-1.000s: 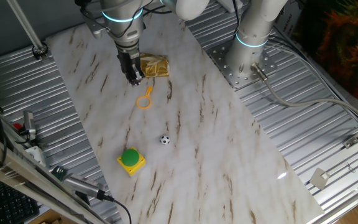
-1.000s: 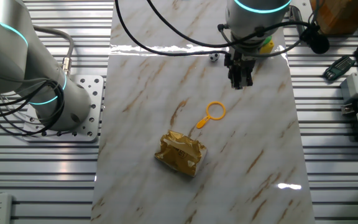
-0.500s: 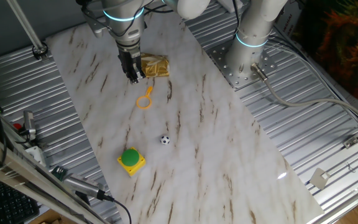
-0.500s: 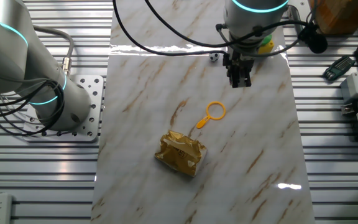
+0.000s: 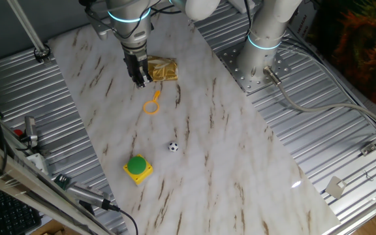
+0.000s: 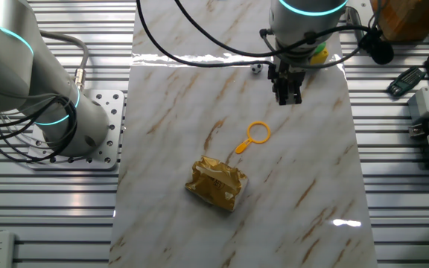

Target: Attach the bubble ring to the ball

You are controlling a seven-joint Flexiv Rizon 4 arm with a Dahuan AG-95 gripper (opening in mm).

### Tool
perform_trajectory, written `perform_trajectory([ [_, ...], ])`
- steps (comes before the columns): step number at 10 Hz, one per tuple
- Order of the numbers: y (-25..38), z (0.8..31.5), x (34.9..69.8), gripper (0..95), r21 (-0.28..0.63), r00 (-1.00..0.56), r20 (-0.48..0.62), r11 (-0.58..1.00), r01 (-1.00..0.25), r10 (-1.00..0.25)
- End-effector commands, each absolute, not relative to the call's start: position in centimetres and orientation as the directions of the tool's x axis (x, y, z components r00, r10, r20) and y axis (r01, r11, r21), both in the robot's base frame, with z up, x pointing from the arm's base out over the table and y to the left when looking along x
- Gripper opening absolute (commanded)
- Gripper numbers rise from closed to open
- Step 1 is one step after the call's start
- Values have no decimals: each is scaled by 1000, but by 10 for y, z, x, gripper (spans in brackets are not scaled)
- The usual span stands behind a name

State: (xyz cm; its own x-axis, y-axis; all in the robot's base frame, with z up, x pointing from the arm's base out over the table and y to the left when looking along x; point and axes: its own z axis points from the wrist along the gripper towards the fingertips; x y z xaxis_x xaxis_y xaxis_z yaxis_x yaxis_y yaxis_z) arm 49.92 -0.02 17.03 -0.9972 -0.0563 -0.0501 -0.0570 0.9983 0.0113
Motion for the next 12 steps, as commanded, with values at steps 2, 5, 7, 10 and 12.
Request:
perform_trajectory([
  [2,0,171,500,0,8,-997,-48,998,-57,-57],
  [5,1,171,500,0,8,-997,-44,998,-59,-58],
  [7,1,172,500,0,12,-997,-51,998,-56,-56],
  [10,0,171,501,0,11,-997,-52,998,-56,-55],
  [12,1,171,501,0,14,-997,-51,998,-54,-53],
])
